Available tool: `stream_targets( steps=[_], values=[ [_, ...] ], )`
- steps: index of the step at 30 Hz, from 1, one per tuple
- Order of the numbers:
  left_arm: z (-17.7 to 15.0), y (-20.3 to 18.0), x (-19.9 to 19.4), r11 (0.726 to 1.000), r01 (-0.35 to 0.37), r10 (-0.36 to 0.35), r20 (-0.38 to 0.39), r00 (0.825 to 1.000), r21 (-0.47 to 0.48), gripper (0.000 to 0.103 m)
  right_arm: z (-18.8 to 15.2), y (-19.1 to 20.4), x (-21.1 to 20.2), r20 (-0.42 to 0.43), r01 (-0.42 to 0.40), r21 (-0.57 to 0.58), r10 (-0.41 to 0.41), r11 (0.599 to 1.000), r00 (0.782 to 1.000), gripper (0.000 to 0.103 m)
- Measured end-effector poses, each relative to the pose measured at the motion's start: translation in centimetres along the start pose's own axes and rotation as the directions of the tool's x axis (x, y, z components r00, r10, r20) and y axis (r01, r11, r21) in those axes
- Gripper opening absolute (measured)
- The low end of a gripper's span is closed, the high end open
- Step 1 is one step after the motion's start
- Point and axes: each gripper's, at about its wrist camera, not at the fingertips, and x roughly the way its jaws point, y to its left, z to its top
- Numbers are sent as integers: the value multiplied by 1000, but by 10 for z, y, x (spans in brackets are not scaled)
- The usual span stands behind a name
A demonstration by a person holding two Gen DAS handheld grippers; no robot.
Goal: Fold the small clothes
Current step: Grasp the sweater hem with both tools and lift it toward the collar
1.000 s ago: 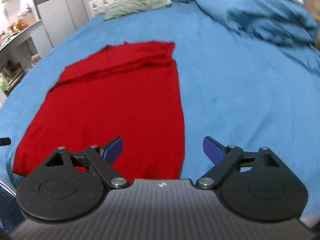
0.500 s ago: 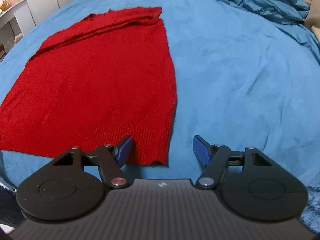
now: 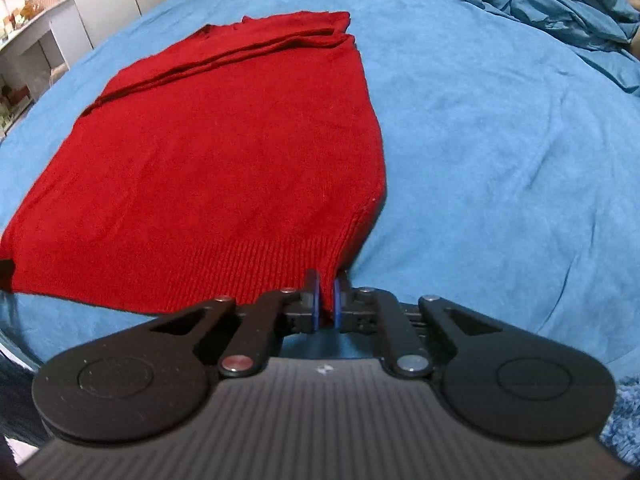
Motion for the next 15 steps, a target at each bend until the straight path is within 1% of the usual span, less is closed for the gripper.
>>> stream_targets(
  steps=[2, 5, 7, 9, 11, 13, 15],
  values=[
    [3, -2, -9, 1000, 1, -1, 13, 1000, 2, 5, 3, -3, -8, 12, -30, 31, 30, 999, 999, 21],
    [14, -4, -25, 1000, -10, 10, 36, 999, 5, 5, 13, -12, -25, 55, -105, 100, 99, 989, 994, 21],
    [28, -4, -37, 1000, 5, -5, 68, 998, -6, 5, 26, -16, -36, 75, -149, 132, 140, 980, 987, 21],
    [46, -3, -46, 1000, 16, -13, 104, 995, -23, 5, 43, -16, -46, 106, -182, 137, 168, 974, 980, 21],
    [71, -1, -54, 998, 31, -24, 152, 988, -49, 5, 64, -16, -54, 141, -216, 140, 196, 966, 970, 21],
    [103, 1, -57, 997, 46, -33, 198, 980, -62, 5, 90, -16, -58, 175, -246, 136, 222, 960, 959, 21],
    [141, 4, -53, 995, 56, -37, 234, 972, -77, 5, 125, -17, -55, 207, -269, 126, 240, 955, 948, 21]
  ],
)
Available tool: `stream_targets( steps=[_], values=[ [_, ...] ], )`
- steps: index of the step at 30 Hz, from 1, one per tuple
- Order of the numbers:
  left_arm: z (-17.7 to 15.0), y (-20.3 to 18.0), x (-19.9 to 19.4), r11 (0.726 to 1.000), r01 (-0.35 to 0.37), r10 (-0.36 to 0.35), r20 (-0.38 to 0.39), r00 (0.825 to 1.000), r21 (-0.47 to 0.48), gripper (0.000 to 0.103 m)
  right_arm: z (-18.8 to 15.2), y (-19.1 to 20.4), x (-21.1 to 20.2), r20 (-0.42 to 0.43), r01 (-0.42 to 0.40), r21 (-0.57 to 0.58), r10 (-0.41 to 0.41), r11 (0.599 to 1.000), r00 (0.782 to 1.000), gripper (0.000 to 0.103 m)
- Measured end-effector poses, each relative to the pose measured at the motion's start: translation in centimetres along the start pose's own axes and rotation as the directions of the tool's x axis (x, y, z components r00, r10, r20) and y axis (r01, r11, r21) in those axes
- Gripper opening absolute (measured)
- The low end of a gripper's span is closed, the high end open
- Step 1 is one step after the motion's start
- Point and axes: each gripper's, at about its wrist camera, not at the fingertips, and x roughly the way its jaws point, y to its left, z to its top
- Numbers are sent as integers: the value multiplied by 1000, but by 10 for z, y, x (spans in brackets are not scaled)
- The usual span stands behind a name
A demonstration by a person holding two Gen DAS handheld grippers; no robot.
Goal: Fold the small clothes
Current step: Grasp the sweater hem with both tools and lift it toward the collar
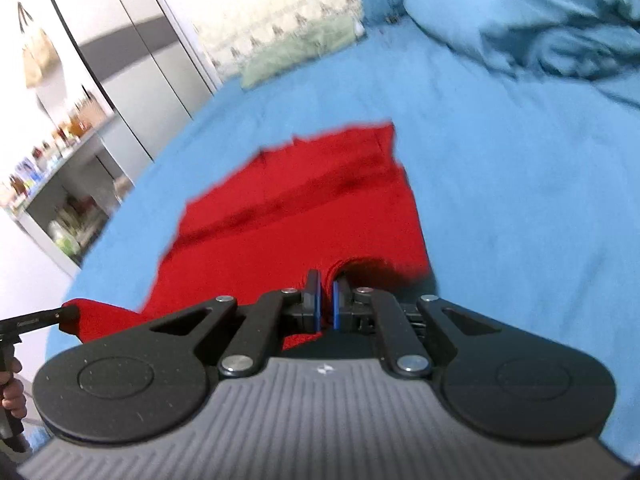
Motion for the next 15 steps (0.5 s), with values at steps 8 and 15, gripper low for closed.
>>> stream_targets(
  steps=[8, 15],
  values=[
    [135, -8, 124, 997, -78, 79, 91, 993, -21, 5, 150, -1, 112, 75, -2, 16, 1, 1000, 997, 21],
    [158, -5, 282, 985, -163, 164, 21, 986, -52, 5, 196, -25, 280, 7, 71, 86, -71, 994, 997, 21]
  ],
)
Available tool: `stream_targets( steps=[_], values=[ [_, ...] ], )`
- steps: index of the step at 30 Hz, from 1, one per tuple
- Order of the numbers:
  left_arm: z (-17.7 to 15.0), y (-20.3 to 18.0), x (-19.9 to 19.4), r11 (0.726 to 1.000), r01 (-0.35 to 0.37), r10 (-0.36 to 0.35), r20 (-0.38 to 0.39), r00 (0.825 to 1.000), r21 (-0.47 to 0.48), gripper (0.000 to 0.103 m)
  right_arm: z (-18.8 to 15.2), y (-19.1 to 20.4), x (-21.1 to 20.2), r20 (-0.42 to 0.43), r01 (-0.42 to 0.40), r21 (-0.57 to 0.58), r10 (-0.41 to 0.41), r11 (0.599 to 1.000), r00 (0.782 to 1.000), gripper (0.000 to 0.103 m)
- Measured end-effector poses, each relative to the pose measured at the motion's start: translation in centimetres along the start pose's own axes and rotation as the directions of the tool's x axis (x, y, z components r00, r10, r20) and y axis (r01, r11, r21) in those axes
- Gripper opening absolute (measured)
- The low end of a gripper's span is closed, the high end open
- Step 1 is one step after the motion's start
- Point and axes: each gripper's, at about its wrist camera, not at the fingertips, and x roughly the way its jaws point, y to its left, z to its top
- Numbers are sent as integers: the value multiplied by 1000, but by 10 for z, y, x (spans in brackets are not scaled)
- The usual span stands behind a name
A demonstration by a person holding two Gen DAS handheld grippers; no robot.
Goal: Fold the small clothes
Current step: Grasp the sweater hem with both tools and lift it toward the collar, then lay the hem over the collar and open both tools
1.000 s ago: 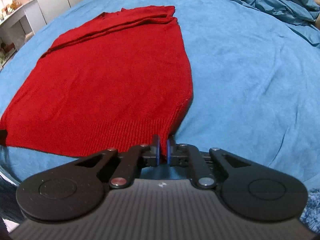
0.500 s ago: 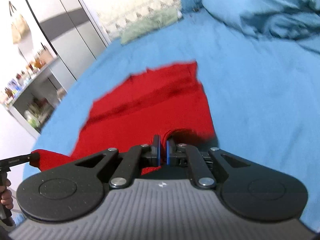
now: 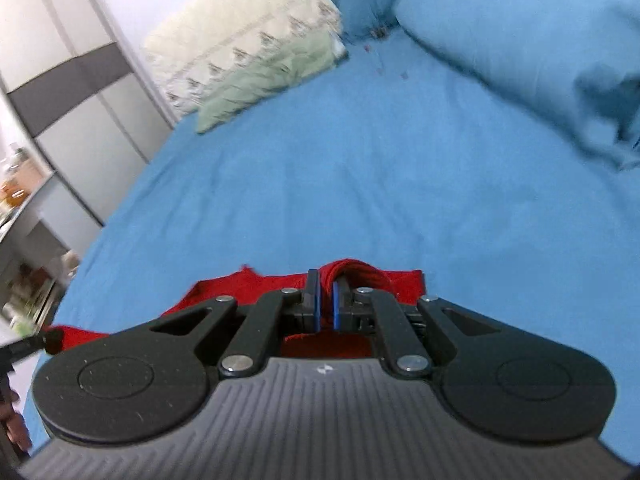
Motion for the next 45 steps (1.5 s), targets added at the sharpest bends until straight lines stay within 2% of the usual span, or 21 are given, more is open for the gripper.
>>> stream_targets(
  steps=[5, 6, 7, 8, 9, 10, 11, 13, 14, 16, 18, 21, 22, 24, 29, 32, 35, 38, 40, 42, 45],
  values=[
    [-7, 9, 52, 1000, -18, 17, -55, 998, -17, 6, -2, -7, 63, -30, 39, -2, -39, 999, 999, 21],
    [-5, 9, 58, 1000, -21, 20, -64, 998, -15, 9, 1, -9, 70, -25, 41, -2, -41, 999, 999, 24],
    [-4, 10, 60, 999, -33, 32, -59, 998, -16, 17, 3, -10, 75, -19, 43, 3, -43, 999, 999, 26],
    [-3, 9, 58, 999, -49, 48, -46, 998, -19, 38, 3, -11, 75, -9, 49, 11, -49, 999, 999, 41],
    [-2, 11, 53, 998, -61, 60, -25, 998, -28, 53, 3, -12, 74, -2, 50, 14, -50, 999, 999, 72],
    [-3, 11, 45, 998, -57, 57, 1, 998, -31, 73, 2, -10, 70, 18, 57, 4, -57, 998, 998, 83],
    [-5, 13, 34, 998, -50, 51, 29, 998, -24, 75, -3, -5, 60, 64, 58, -33, -55, 998, 996, 93],
    [-13, 10, 17, 999, -42, 41, 39, 998, 16, 77, -13, 5, 41, 87, 21, -127, -10, 992, 996, 93],
    [-19, 8, 12, 999, -19, 18, 24, 1000, 35, 83, -22, 12, 33, 72, 2, -172, 11, 985, 997, 93],
    [-41, 4, 2, 997, 49, -48, -30, 998, 58, 91, -44, 22, 21, 35, -28, -227, 37, 974, 999, 94],
    [-66, -1, 1, 993, 79, -71, -96, 993, 84, 91, -65, 23, 15, -23, -63, -231, 60, 971, 998, 97],
    [-99, -4, 9, 992, 39, -19, -160, 987, 124, 91, -92, 14, 20, -90, -32, -221, 13, 975, 996, 97],
    [-105, -2, 8, 990, 39, -19, -144, 989, 133, 92, -99, 5, 24, -107, -1, -213, -22, 977, 994, 97],
    [-107, -1, 6, 991, 39, -22, -136, 990, 126, 92, -103, -10, 26, -97, 38, -181, -56, 983, 994, 95],
    [-98, -7, -3, 991, 10, 11, -157, 988, 132, 92, -97, -18, 18, -98, 79, -82, -87, 993, 991, 92],
    [-93, -9, -25, 991, 29, -11, -133, 991, 131, 92, -84, -10, 7, -70, 81, -114, -90, 990, 993, 92],
    [-85, -21, -53, 987, 36, -18, -114, 993, 157, 92, -69, -9, -25, -20, 54, -153, -57, 987, 998, 94],
    [-84, -41, -73, 977, 105, -88, -97, 991, 183, 95, -59, -14, -53, 12, 61, -213, -60, 975, 998, 98],
    [-83, -59, -77, 971, 149, -133, -96, 986, 185, 100, -57, -20, -64, 10, 68, -226, -67, 972, 998, 98],
    [-85, -77, -73, 966, 185, -168, -104, 980, 181, 101, -60, -26, -70, 4, 88, -243, -89, 966, 996, 98],
    [-91, -101, -62, 966, 184, -164, -118, 979, 182, 101, -72, -32, -61, -19, 105, -252, -114, 962, 993, 98]
  ],
)
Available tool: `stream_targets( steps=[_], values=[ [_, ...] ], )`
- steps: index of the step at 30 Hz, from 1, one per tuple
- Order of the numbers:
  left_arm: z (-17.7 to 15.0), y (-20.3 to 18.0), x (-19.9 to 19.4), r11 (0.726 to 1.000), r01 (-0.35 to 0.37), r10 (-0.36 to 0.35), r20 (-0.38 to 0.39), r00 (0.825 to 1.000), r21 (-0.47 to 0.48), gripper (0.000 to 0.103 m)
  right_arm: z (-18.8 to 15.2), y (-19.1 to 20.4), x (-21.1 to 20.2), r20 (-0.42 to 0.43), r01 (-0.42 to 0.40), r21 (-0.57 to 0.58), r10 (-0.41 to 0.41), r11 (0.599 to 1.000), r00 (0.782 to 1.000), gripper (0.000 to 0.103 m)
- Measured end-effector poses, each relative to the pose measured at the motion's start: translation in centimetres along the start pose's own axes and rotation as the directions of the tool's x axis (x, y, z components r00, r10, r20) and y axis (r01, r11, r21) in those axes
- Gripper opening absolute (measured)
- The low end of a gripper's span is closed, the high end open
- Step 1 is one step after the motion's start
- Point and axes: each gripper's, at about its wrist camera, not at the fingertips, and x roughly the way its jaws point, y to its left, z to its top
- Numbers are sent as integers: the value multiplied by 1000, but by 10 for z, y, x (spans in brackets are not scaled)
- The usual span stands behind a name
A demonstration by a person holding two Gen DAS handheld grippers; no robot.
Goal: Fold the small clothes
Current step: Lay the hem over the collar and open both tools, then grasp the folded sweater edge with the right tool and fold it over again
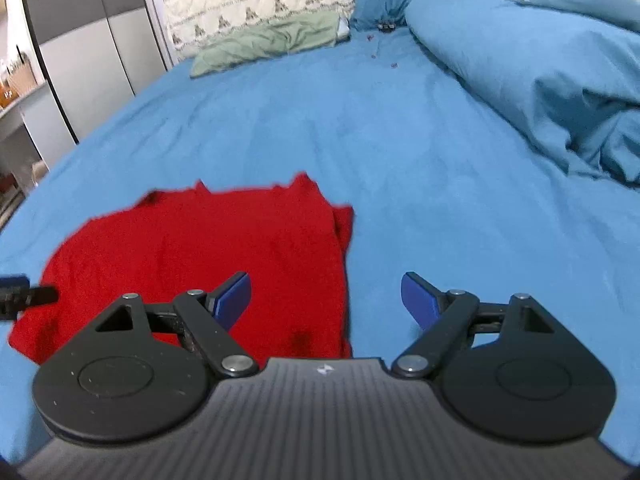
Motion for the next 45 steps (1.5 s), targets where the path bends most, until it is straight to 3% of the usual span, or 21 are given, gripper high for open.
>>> stream_targets(
  steps=[7, 13, 16, 23, 26, 29, 33, 36, 39, 42, 45],
  values=[
    [-6, -25, 32, 997, -17, 18, -13, 1000, 69, 101, -38, 1, 28, -32, 24, -9, -25, 1000, 999, 95],
    [-12, -28, 57, 996, -48, 52, -50, 997, 75, 101, -60, 9, 45, 26, 60, -40, -59, 997, 998, 94],
    [-13, -25, 68, 996, -59, 64, -72, 995, 71, 101, -69, 12, 46, 54, 62, -67, -58, 996, 997, 82],
    [-12, -20, 79, 998, -56, 59, -101, 993, 35, 103, -65, 20, 46, 22, -22, -53, 23, 998, 999, 31],
    [-10, -19, 83, 998, -54, 57, -115, 992, 27, 103, -54, 20, 44, -6, -31, 28, 31, 999, 999, 27],
    [-7, -16, 87, 999, -50, 52, -137, 989, 17, 103, -35, 11, 34, 5, -121, 211, 123, 970, 992, 26],
    [2, -7, 83, 1000, -16, 15, -165, 986, -7, 102, 6, 31, 16, 71, -259, 328, 250, 908, 966, 25],
    [5, 17, 59, 1000, -1, -2, -128, 992, -22, 99, 39, 75, 7, 97, -361, 285, 348, 888, 933, 25],
    [0, 56, 29, 999, -19, 16, -90, 996, -29, 99, 63, 141, 9, 74, -463, 194, 458, 865, 886, 25],
    [-20, 103, 3, 998, -18, 14, -63, 998, -55, 99, 64, 217, 32, -33, -558, 103, 564, 823, 825, 25],
    [-49, 139, -9, 997, -23, 19, -58, 998, -68, 99, 38, 292, 80, -230, -573, 23, 562, 819, 795, 25]
  ],
)
